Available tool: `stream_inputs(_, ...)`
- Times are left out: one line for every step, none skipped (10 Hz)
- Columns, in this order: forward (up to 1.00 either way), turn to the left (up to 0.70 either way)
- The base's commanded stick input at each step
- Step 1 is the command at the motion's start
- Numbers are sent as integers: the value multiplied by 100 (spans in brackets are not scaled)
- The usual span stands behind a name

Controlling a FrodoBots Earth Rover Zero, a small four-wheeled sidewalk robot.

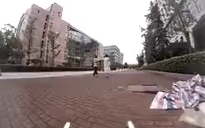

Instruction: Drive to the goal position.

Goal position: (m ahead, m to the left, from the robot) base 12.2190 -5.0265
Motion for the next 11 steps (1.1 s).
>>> stream_inputs(45, 27)
stream_inputs(45, 27)
stream_inputs(45, 27)
stream_inputs(45, 25)
stream_inputs(45, 11)
stream_inputs(45, 0)
stream_inputs(45, 0)
stream_inputs(45, 0)
stream_inputs(45, 0)
stream_inputs(45, 0)
stream_inputs(45, 0)
